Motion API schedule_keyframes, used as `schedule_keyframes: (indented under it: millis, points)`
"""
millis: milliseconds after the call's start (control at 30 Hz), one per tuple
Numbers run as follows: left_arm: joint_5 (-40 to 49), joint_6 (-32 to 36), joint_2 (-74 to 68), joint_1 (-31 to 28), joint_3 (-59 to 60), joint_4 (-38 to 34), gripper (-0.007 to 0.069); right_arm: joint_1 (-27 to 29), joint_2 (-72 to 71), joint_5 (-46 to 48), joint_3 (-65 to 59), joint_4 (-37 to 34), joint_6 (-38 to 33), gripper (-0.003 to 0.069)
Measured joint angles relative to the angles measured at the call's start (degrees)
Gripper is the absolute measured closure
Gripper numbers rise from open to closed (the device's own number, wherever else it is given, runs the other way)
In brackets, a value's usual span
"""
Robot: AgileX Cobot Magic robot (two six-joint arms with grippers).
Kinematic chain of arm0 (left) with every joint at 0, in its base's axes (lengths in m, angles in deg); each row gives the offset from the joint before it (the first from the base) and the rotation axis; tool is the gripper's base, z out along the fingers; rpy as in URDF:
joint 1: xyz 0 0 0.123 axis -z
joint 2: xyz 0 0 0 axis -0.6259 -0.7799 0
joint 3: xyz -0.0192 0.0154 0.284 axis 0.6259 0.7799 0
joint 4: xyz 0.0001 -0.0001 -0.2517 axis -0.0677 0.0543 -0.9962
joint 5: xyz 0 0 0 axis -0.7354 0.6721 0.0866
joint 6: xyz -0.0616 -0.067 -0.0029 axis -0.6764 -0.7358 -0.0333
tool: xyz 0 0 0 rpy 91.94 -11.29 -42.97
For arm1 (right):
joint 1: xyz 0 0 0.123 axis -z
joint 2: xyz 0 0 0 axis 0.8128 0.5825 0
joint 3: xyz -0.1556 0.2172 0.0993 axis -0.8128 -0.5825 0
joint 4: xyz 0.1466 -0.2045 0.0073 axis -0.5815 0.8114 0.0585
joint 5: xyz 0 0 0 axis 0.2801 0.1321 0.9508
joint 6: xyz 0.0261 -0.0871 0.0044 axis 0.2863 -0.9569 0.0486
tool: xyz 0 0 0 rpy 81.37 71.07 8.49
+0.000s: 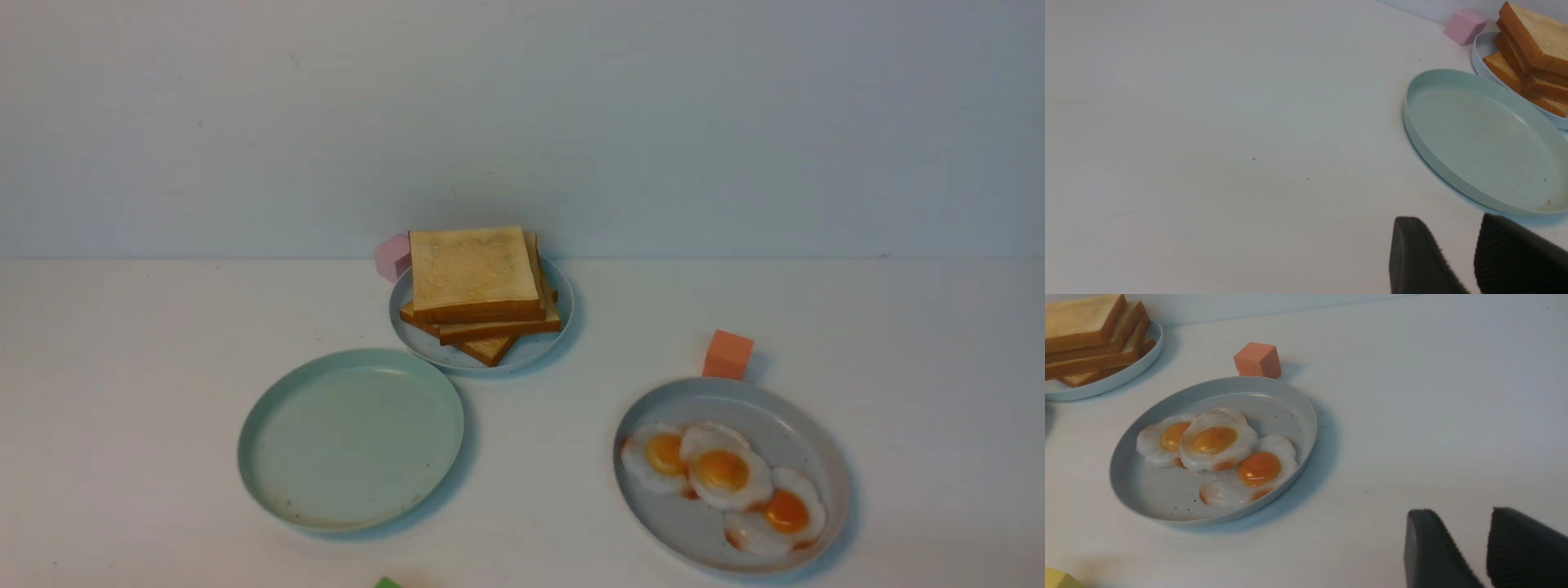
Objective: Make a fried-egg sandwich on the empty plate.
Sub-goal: Use the left arm to grab a slice of bread
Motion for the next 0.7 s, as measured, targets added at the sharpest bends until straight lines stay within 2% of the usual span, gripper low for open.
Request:
schedule_keyframes:
  millis: [600, 700]
  points:
    - [0.0, 0.0, 0.0, 0.0, 0.0, 0.0, 0.0386, 0.0, -0.02, 0.0, 0.0, 0.0, 0.0, 0.0418]
    - [-2.12, -0.22, 0.0, 0.0, 0.0, -0.19, 0.0386, 0.0, -0.02, 0.0, 0.0, 0.0, 0.0, 0.0418]
